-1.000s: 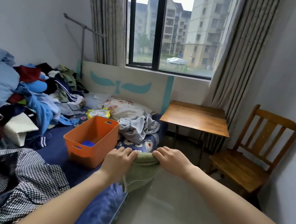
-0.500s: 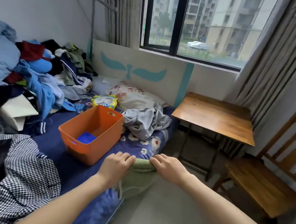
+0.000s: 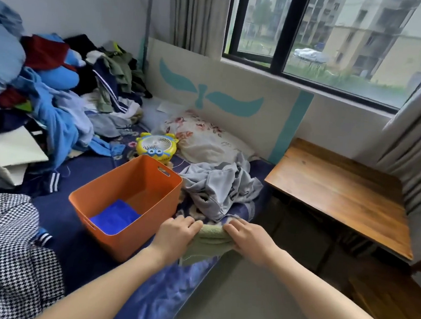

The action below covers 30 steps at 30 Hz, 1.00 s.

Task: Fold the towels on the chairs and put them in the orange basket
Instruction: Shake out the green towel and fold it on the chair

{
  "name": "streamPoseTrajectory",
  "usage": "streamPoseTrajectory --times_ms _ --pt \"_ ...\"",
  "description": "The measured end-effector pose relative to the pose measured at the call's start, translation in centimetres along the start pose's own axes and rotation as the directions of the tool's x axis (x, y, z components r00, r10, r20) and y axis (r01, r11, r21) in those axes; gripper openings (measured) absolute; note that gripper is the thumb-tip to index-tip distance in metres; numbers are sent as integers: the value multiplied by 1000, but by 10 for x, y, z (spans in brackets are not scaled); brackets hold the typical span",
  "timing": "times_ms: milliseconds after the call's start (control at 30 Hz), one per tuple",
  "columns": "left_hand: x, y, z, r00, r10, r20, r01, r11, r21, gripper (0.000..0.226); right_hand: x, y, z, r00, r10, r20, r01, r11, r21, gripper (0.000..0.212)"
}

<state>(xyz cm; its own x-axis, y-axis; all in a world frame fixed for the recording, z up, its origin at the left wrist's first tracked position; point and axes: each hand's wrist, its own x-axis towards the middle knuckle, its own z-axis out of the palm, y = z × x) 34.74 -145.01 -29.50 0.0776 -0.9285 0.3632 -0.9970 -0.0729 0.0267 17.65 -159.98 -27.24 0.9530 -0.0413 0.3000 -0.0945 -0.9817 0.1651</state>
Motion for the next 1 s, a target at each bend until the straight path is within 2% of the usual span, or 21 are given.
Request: streamPoseTrajectory --times_ms 100,233,400,567,700,833,1000 --pt "16 -13 25 999 -12 50 13 1000 -13 75 11 27 30 999 -14 44 13 1000 28 28" --pt "50 -35 47 990 -99 100 99 995 -2 82 42 68 60 998 -58 37 54 995 83 31" --pt "97 -63 63 955 -263 139 253 964 86 69 102 130 100 981 -195 15 192 973 130 28" --pt "134 -94 53 889 -455 56 448 887 111 73 174 169 116 956 -285 -75 294 932 210 35" --pt "140 -119 42 812 -584 -1 577 802 154 69 224 174 117 929 -350 -119 370 879 300 32" --pt "131 -150 41 739 -672 41 648 727 226 64 272 163 134 893 -429 -133 447 822 352 30" --pt "118 -198 46 693 -719 49 676 672 304 50 326 145 162 866 -498 -38 468 783 410 32"
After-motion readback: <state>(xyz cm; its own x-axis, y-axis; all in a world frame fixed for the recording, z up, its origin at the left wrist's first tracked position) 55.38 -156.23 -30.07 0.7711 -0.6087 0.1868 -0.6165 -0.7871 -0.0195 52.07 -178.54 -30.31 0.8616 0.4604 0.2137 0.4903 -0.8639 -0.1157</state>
